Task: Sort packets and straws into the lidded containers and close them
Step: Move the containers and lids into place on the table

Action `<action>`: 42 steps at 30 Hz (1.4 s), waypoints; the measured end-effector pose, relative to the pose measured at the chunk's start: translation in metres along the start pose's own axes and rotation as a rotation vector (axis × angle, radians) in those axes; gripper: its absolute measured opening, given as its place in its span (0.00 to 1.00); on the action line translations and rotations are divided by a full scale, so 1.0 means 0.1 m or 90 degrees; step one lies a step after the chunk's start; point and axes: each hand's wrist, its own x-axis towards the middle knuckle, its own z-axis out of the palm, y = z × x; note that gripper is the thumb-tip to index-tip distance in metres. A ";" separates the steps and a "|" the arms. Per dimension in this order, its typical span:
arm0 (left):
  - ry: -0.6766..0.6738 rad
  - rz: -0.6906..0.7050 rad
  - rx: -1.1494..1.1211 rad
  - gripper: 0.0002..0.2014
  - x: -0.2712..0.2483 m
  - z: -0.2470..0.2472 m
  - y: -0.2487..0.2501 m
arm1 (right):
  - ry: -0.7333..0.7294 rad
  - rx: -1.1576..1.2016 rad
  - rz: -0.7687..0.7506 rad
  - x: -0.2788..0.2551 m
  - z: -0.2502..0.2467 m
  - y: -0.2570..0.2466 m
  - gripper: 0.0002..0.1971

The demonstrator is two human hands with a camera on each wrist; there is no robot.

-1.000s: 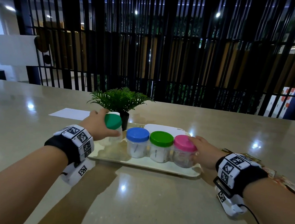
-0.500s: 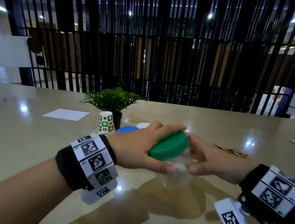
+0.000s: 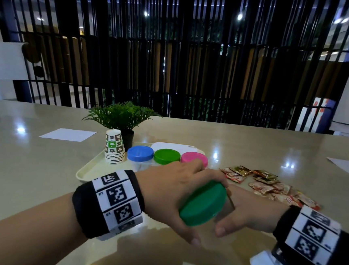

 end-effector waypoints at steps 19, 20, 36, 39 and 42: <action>-0.022 -0.143 -0.075 0.55 -0.02 0.14 -0.01 | 0.172 -0.257 0.048 0.03 0.07 0.12 0.44; -0.034 -0.133 -0.085 0.57 -0.04 0.14 -0.03 | 0.158 -0.252 0.066 0.03 0.06 0.11 0.44; -0.021 -0.018 -0.058 0.53 -0.11 0.03 -0.09 | -0.029 -0.071 0.057 0.08 -0.03 -0.04 0.40; -0.022 -0.047 -0.080 0.52 -0.11 0.04 -0.13 | 0.014 -0.104 0.049 0.09 0.02 -0.06 0.39; -0.018 -0.087 -0.091 0.52 -0.10 0.05 -0.16 | 0.092 -0.185 0.043 0.10 0.06 -0.05 0.42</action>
